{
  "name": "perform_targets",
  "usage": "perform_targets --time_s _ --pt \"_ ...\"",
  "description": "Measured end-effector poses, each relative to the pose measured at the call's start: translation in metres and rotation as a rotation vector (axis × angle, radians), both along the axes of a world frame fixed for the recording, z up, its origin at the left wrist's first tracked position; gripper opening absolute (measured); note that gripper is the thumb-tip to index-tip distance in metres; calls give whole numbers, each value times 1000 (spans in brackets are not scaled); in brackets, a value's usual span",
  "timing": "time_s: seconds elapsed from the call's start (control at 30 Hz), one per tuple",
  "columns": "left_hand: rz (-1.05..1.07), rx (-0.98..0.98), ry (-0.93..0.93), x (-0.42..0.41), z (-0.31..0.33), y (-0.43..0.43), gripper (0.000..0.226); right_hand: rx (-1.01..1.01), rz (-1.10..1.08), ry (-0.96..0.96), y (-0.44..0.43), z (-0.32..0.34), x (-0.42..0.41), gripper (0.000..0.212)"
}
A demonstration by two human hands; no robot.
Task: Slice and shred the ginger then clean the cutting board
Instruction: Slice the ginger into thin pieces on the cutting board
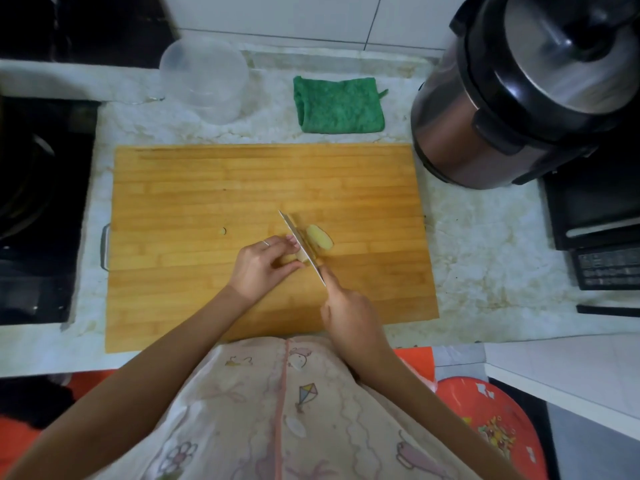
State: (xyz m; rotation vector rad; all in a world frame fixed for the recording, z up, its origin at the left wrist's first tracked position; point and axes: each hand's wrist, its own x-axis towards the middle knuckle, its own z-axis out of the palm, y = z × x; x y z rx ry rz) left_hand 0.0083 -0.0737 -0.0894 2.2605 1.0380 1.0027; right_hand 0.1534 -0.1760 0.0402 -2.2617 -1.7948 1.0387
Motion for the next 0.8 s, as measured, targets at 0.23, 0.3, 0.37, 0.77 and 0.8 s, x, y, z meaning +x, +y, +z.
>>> perform_targets --time_s 0.23,0.3,0.37,0.77,0.8 --pt "6 -7 15 -1 -1 0 38 -10 4 -9 11 -8 0 60" --pt "9 -1 14 -1 -1 0 40 -7 4 11 -1 -5 4 61" --pt "9 -13 10 -1 0 0 41 -7 5 17 -7 -5 4 62" --pt "-6 -36 35 -1 5 -1 38 31 -6 29 2 -21 7 61" --pt "-10 -38 40 -2 5 -2 38 25 -9 30 4 -25 9 60"
